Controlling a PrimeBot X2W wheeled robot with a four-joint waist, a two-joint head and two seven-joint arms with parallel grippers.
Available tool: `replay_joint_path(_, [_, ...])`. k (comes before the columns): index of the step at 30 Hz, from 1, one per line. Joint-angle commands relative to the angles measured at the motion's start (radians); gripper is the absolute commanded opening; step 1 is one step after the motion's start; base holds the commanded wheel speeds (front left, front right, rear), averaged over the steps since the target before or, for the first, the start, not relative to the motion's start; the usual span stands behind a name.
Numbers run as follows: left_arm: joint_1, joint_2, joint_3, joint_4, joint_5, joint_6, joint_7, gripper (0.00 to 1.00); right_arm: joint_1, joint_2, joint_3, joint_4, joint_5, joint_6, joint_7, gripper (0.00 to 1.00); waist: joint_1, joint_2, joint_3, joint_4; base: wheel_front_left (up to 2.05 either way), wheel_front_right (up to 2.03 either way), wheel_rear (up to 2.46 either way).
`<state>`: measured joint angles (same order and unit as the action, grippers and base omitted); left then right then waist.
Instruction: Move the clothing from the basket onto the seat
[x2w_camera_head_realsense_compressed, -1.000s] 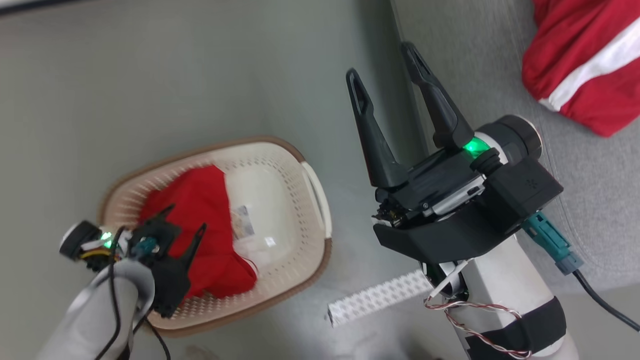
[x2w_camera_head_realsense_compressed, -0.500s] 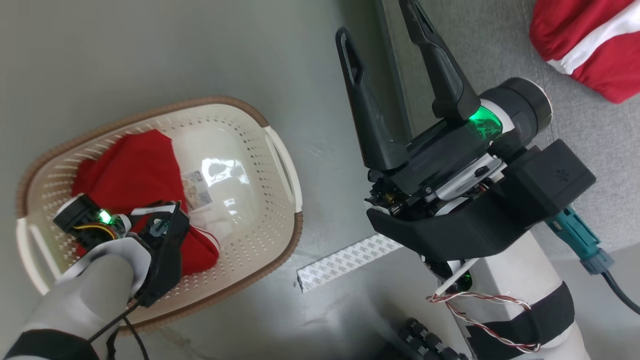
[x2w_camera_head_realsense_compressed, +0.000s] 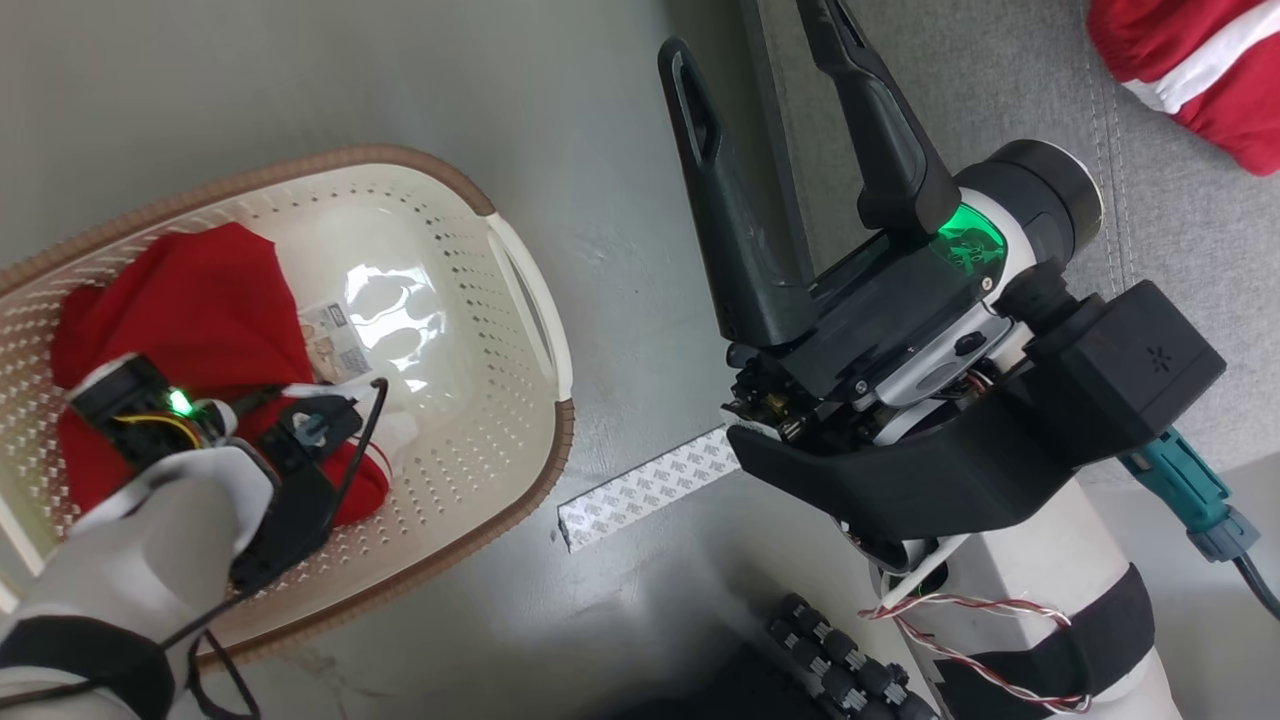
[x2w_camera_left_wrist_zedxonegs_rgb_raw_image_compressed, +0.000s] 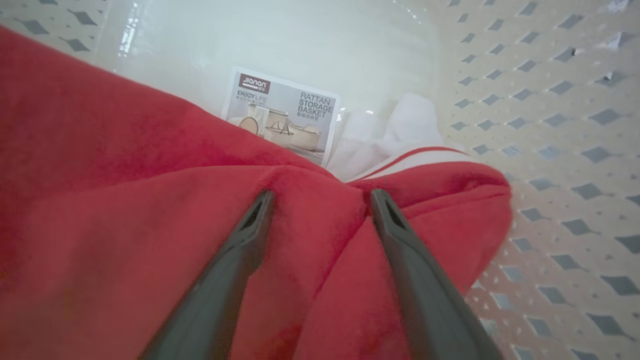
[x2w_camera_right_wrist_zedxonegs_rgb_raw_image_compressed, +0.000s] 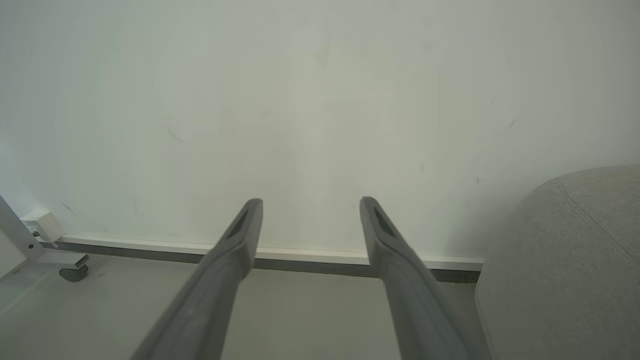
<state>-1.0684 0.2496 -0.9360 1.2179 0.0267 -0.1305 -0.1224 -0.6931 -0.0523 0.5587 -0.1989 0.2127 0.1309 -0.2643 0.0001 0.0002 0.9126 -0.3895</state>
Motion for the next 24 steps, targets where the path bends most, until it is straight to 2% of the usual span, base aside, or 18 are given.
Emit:
replay_joint_path(1, [-0.013,0.016,-0.012,0.013,-0.013,0.0,0.009,1.0,-0.015,0.003,0.002,-0.003,0.005,0.0,-0.001,1.0,-0.0001,-0.0002,0.016,-0.011,0.0,0.0,0.0])
replay_joint_path(9, [-0.039,0.031,-0.038,0.032,-0.016,0.004,0.019,1.0,-0.005,0.003,0.002,-0.009,0.021,0.0,-0.001,1.0,-0.0001,-0.0002,0.035,-0.019,0.0,0.0,0.0])
replay_joint_path(10, [-0.04,0.03,-0.037,0.033,-0.019,0.008,0.019,0.96,-0.004,0.003,0.002,-0.009,0.022,0.0,-0.001,1.0,-0.0001,-0.0002,0.035,-0.018,0.0,0.0,0.0])
replay_joint_path(11, [-0.041,0.029,-0.037,0.034,-0.024,0.008,0.018,0.2,-0.005,0.003,0.002,-0.008,0.022,0.0,-0.001,1.0,-0.0001,-0.0002,0.035,-0.018,0.0,0.0,0.0])
replay_joint_path(12, [-0.042,0.028,-0.038,0.035,-0.025,0.009,0.014,0.0,-0.007,0.003,0.001,-0.006,0.023,0.0,-0.001,1.0,-0.0001,-0.0002,0.034,-0.017,0.0,0.0,0.0])
replay_joint_path(24, [-0.022,-0.024,0.03,0.023,-0.13,0.033,-0.079,0.0,-0.002,0.003,0.005,0.029,0.01,0.0,-0.001,1.0,-0.0001,-0.0002,-0.037,0.022,0.0,0.0,0.0])
